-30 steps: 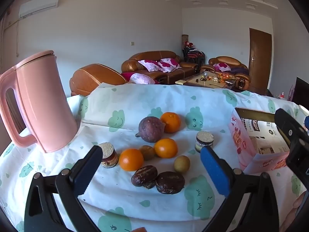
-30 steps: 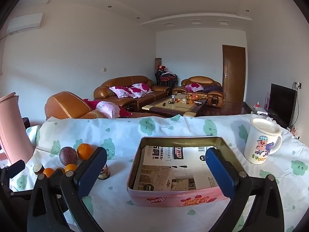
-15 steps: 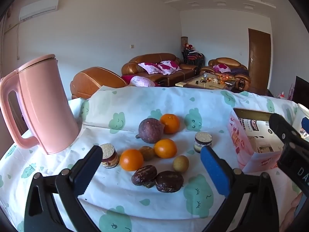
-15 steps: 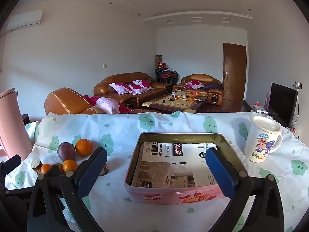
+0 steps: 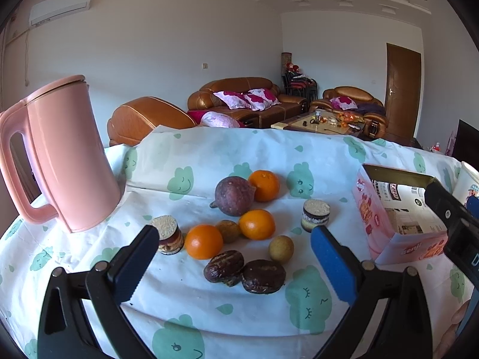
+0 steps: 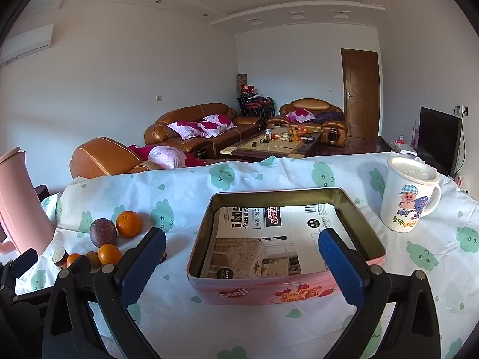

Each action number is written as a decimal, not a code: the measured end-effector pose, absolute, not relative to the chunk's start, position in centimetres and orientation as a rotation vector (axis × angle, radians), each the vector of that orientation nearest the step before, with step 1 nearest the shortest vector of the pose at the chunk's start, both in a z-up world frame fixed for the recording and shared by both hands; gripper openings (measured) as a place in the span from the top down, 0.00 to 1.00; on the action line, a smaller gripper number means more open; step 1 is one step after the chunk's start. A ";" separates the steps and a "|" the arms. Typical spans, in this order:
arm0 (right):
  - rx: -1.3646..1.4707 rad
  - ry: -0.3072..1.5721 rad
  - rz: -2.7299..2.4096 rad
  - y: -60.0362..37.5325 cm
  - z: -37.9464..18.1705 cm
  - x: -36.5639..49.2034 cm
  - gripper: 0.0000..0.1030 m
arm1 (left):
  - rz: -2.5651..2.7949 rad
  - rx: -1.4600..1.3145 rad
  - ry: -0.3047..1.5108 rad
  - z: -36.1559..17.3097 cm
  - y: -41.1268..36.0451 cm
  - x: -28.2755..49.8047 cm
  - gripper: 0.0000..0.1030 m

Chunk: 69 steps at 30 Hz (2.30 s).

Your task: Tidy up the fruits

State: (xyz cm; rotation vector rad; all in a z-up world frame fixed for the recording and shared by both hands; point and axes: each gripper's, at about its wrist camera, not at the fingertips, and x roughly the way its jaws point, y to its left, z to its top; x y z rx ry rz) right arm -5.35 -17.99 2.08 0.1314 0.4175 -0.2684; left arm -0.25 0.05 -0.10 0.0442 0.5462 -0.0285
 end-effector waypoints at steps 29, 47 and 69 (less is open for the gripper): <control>0.118 0.419 -0.251 -17.5 2.2 -5.5 0.01 | -0.031 0.053 0.553 -0.3 -0.4 -0.8 0.00; 0.117 0.422 -0.248 -17.4 2.2 -5.6 0.01 | -0.032 0.053 0.555 -0.3 -0.3 -0.7 0.00; 0.115 0.448 -0.214 -16.9 1.8 -5.3 0.01 | -0.043 0.064 0.568 0.0 0.6 -0.5 0.00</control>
